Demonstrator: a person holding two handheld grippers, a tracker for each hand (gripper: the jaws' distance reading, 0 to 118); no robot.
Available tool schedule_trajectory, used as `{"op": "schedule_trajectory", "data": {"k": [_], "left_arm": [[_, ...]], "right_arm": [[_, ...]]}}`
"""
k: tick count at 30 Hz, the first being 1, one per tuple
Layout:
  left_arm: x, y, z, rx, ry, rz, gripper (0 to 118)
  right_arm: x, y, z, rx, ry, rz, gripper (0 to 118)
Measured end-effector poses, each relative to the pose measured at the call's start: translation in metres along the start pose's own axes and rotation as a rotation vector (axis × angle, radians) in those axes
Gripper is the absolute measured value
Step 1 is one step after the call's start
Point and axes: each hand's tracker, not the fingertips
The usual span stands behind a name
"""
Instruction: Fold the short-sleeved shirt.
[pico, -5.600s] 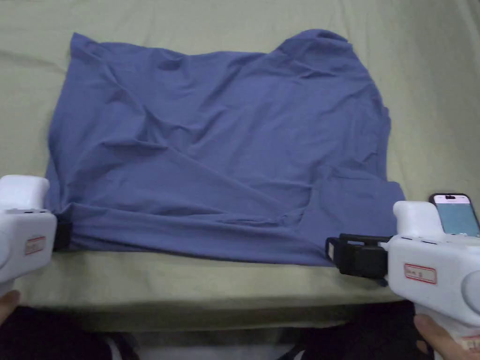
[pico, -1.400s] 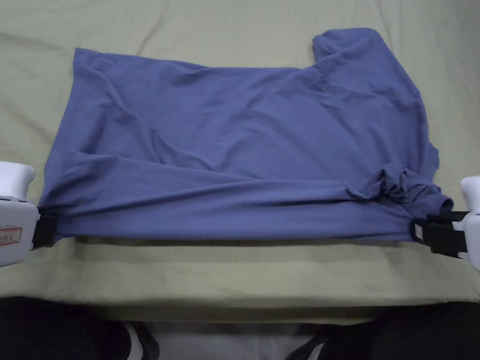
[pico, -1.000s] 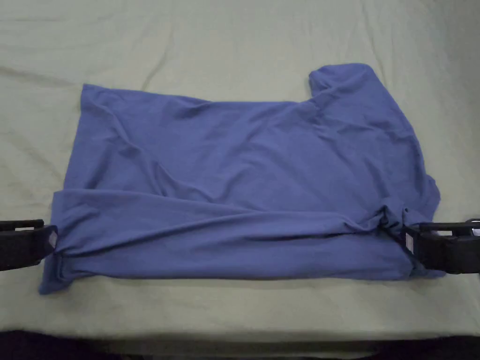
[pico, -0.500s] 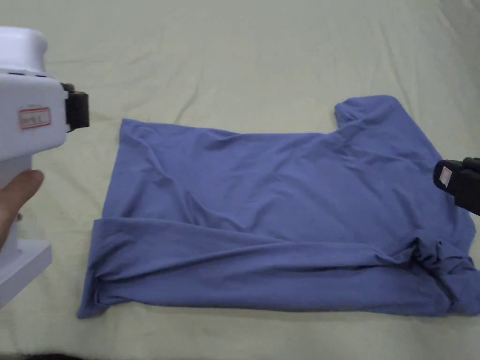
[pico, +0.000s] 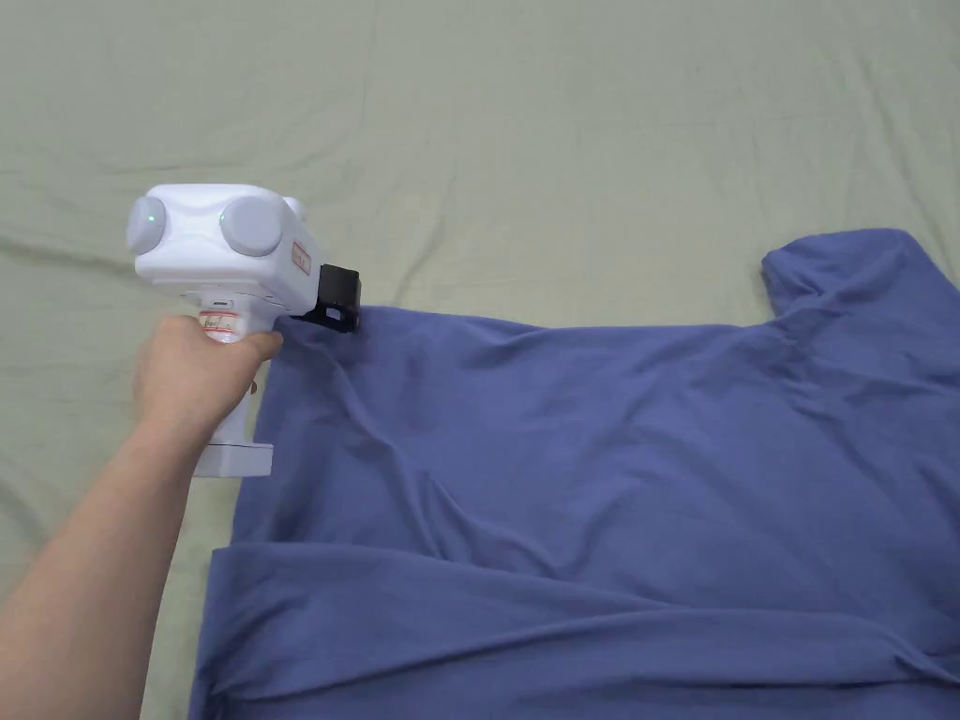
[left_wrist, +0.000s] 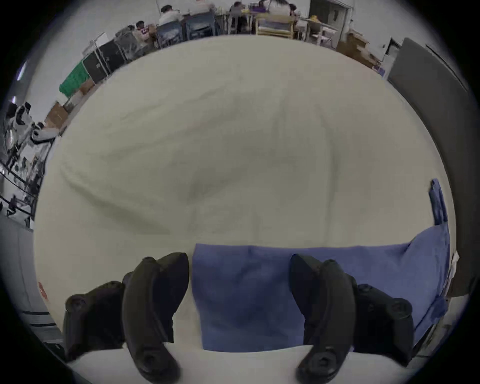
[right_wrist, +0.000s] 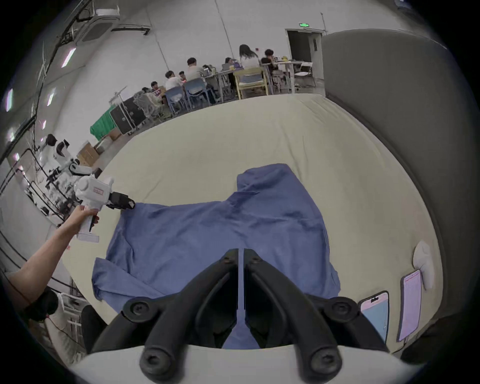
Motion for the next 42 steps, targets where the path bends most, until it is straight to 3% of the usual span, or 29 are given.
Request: {"op": "schedule_trajectory", "data": {"k": [1,3,4,5,6,7,12,13,14,15,16,18,24,25,26,27,28,29,30,31,32,34,35,37,42], "left_arm": [[-0.001,-0.005,-0.008,-0.034,-0.028,0.012,88],[0.002,-0.015,0.01,0.07,-0.029,0.009,79],[0.003,-0.014,0.015,0.031,-0.027,-0.002,52],[0.004,-0.012,0.023,-0.006,-0.026,-0.059,9],[0.002,-0.01,0.027,-0.026,-0.1,-0.065,0],[0.004,-0.012,0.037,0.003,-0.044,-0.044,0],[0.017,-0.025,0.113,0.179,-0.044,-0.097,0],[0.02,-0.031,0.127,0.212,-0.056,-0.112,0],[0.023,-0.036,0.143,0.251,-0.058,-0.109,0],[0.026,-0.042,0.154,0.281,-0.054,-0.106,0],[0.03,-0.049,0.161,0.296,-0.05,-0.104,0],[0.036,-0.057,0.167,0.302,-0.043,-0.092,0],[0.038,-0.057,0.152,0.265,-0.091,-0.047,0],[0.038,-0.056,0.15,0.265,-0.088,-0.047,0],[0.038,-0.054,0.148,0.252,-0.081,-0.051,0],[0.038,-0.053,0.147,0.239,-0.068,-0.061,0],[0.038,-0.053,0.148,0.238,-0.049,-0.079,0],[0.038,-0.053,0.15,0.242,-0.036,-0.087,0],[0.037,-0.053,0.151,0.244,-0.034,-0.086,0],[0.035,-0.051,0.153,0.246,-0.035,-0.081,0],[0.034,-0.05,0.155,0.246,-0.046,-0.075,0],[0.035,-0.051,0.163,0.251,-0.042,-0.078,0],[0.036,-0.053,0.168,0.255,-0.034,-0.091,0],[0.036,-0.059,0.182,0.268,-0.031,-0.106,0],[0.024,-0.09,0.213,0.29,-0.044,-0.086,0]], "right_arm": [[-0.002,0.003,-0.001,-0.006,-0.005,0.009,5],[-0.004,0.002,-0.008,-0.027,-0.001,0.029,5],[-0.007,0.002,-0.011,-0.036,0.0,0.041,5],[-0.01,0.004,-0.013,-0.041,0.003,0.056,5],[-0.011,0.004,-0.015,-0.044,0.005,0.067,5],[-0.013,0.005,-0.018,-0.048,0.009,0.076,5],[-0.007,0.033,-0.032,-0.037,-0.024,0.137,5],[-0.004,0.043,-0.037,-0.036,-0.045,0.162,14],[0.002,0.055,-0.047,-0.039,-0.071,0.178,41],[0.009,0.067,-0.063,-0.06,-0.077,0.191,83],[0.017,0.077,-0.083,-0.099,-0.096,0.2,118],[0.039,0.09,-0.122,-0.132,-0.144,0.155,118],[0.105,0.101,-0.234,-0.395,-0.217,-0.099,118],[0.109,0.097,-0.241,-0.43,-0.23,-0.131,107],[0.112,0.095,-0.244,-0.459,-0.232,-0.143,107],[0.108,0.094,-0.242,-0.459,-0.28,-0.101,106],[0.101,0.097,-0.231,-0.4,-0.233,-0.034,105],[0.092,0.097,-0.221,-0.396,-0.243,0.027,95],[0.089,0.097,-0.218,-0.404,-0.27,0.092,74],[0.087,0.097,-0.212,-0.403,-0.29,0.147,37],[0.089,0.097,-0.208,-0.384,-0.224,0.121,4],[0.083,0.098,-0.191,-0.372,-0.185,0.04,4],[0.08,0.099,-0.183,-0.355,-0.149,0.045,4],[0.072,0.104,-0.163,-0.3,-0.172,0.089,4],[0.056,0.102,-0.087,-0.148,-0.093,0.106,4]]}}
